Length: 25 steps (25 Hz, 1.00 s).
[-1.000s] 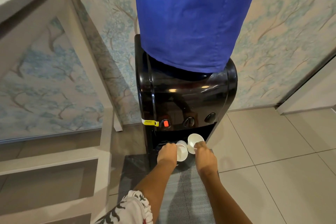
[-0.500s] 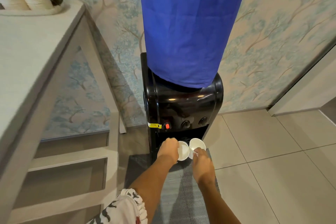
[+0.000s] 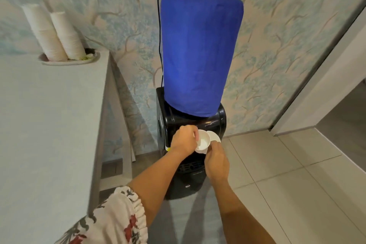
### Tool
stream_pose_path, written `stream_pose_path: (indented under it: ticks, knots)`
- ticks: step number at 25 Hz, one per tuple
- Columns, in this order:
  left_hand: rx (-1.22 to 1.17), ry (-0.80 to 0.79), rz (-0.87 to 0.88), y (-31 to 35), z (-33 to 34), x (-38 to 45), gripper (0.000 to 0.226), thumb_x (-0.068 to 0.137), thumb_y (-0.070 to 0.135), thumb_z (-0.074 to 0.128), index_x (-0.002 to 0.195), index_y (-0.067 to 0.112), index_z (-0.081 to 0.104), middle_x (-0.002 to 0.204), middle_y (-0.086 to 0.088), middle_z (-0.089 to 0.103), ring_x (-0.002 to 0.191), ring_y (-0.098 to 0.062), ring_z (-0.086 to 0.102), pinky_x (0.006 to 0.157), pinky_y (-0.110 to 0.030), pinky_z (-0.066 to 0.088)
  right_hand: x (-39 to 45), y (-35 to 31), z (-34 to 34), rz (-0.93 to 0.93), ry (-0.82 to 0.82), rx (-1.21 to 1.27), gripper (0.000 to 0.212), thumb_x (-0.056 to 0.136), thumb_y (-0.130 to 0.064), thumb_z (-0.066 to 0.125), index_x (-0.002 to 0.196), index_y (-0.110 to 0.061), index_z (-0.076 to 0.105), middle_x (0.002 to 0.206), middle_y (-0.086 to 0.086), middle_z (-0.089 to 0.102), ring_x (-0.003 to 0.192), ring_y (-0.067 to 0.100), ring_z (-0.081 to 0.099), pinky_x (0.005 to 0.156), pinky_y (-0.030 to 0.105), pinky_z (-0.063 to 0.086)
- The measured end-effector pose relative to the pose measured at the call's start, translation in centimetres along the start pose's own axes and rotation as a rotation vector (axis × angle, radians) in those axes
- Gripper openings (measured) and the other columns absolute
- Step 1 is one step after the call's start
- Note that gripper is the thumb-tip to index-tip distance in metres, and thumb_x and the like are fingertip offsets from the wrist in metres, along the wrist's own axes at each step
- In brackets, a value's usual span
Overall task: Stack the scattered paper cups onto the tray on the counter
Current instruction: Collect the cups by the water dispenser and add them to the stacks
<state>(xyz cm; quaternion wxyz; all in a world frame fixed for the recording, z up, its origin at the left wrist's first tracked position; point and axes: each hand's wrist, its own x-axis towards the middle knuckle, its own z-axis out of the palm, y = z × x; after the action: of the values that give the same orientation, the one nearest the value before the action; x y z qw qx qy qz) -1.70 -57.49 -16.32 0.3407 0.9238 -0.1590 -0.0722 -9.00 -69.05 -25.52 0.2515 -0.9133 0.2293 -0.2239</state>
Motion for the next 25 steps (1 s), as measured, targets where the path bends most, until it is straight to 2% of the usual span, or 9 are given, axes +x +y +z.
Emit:
stream_pose_path:
  ticks: [2, 4, 6, 10, 12, 15, 17, 20, 25]
  knots:
    - [-0.174, 0.123, -0.003, 0.4, -3.2, -0.4, 0.026, 0.073, -0.002, 0.050, 0.069, 0.023, 0.043, 0.068, 0.003, 0.055, 0.062, -0.019, 0.053, 0.049, -0.034, 0.043, 0.8, -2.6, -1.6, 0.039, 0.076, 0.156, 0.009, 0.100, -0.023, 0.051, 0.104, -0.017, 0.056, 0.097, -0.002, 0.061, 0.082, 0.014, 0.059, 0.063, 0.019, 0.044]
    - [-0.365, 0.186, -0.032, 0.3, -6.8, -1.3, 0.028, 0.073, 0.001, 0.063, 0.081, 0.020, 0.043, 0.071, 0.000, 0.058, 0.064, -0.018, 0.055, 0.052, -0.035, 0.046, 1.3, -5.4, -3.0, 0.028, 0.105, 0.334, 0.011, 0.102, -0.026, 0.045, 0.100, -0.018, 0.053, 0.092, -0.003, 0.058, 0.081, 0.013, 0.058, 0.059, 0.016, 0.038]
    - [-0.558, 0.208, -0.092, 0.1, -10.6, -1.9, 0.030, 0.075, 0.006, 0.075, 0.097, 0.016, 0.056, 0.081, -0.005, 0.067, 0.070, -0.020, 0.066, 0.056, -0.036, 0.056, 1.7, -8.4, -4.0, 0.011, 0.119, 0.489, 0.017, 0.105, -0.026, 0.040, 0.098, -0.016, 0.051, 0.092, -0.001, 0.057, 0.083, 0.017, 0.059, 0.060, 0.020, 0.043]
    - [-0.877, 0.300, -0.199, -1.0, -18.0, -2.6, 0.008, 0.085, 0.011, 0.070, 0.092, 0.006, 0.070, 0.073, -0.010, 0.069, 0.046, -0.011, 0.063, 0.046, -0.022, 0.053, 2.4, -15.7, -3.9, 0.136, -0.003, 0.882, 0.023, 0.108, -0.025, 0.031, 0.110, -0.011, 0.049, 0.110, 0.003, 0.055, 0.103, 0.022, 0.060, 0.069, 0.027, 0.059]
    - [-1.044, 0.338, -0.252, -2.6, -21.4, -2.8, 0.011, 0.088, 0.014, 0.067, 0.097, 0.007, 0.068, 0.080, -0.009, 0.070, 0.056, -0.012, 0.065, 0.050, -0.021, 0.053, 2.4, -20.2, -3.1, 0.178, -0.086, 0.998, 0.026, 0.108, -0.026, 0.031, 0.114, -0.009, 0.049, 0.117, 0.012, 0.053, 0.109, 0.026, 0.058, 0.069, 0.031, 0.060]
    - [-1.184, 0.314, -0.315, -5.8, -25.6, -2.9, 0.017, 0.088, 0.019, 0.065, 0.103, 0.013, 0.066, 0.103, -0.008, 0.069, 0.083, -0.017, 0.061, 0.070, -0.028, 0.051, 1.8, -27.3, -1.9, 0.296, -0.236, 1.180, 0.026, 0.106, -0.032, 0.036, 0.124, -0.018, 0.048, 0.123, 0.010, 0.053, 0.111, 0.025, 0.058, 0.064, 0.030, 0.059]
    - [-1.213, 0.248, -0.379, -8.1, -28.0, -3.5, 0.013, 0.086, 0.021, 0.065, 0.098, 0.015, 0.068, 0.107, -0.010, 0.065, 0.091, -0.024, 0.059, 0.079, -0.036, 0.047, 1.0, -31.9, -0.7, 0.351, -0.357, 1.266, 0.028, 0.105, -0.033, 0.040, 0.126, -0.019, 0.050, 0.117, 0.011, 0.059, 0.102, 0.023, 0.063, 0.062, 0.032, 0.057]
    - [-1.266, 0.184, -0.387, -11.4, -31.1, -4.7, 0.029, 0.084, 0.019, 0.067, 0.111, 0.008, 0.068, 0.109, -0.015, 0.069, 0.102, -0.032, 0.065, 0.091, -0.046, 0.050, 0.0, -38.1, 1.1, 0.406, -0.563, 1.356, 0.036, 0.103, -0.032, 0.044, 0.127, -0.010, 0.058, 0.109, 0.015, 0.068, 0.097, 0.026, 0.067, 0.068, 0.042, 0.060]
    - [-1.289, 0.373, -0.410, -17.5, -36.8, -5.2, 0.024, 0.081, 0.023, 0.070, 0.102, 0.011, 0.071, 0.099, -0.011, 0.072, 0.087, -0.027, 0.068, 0.071, -0.039, 0.053, -0.9, -46.3, 3.6, 0.473, -0.691, 1.359, 0.045, 0.104, -0.038, 0.044, 0.128, -0.004, 0.056, 0.109, 0.020, 0.068, 0.088, 0.032, 0.070, 0.072, 0.044, 0.062]
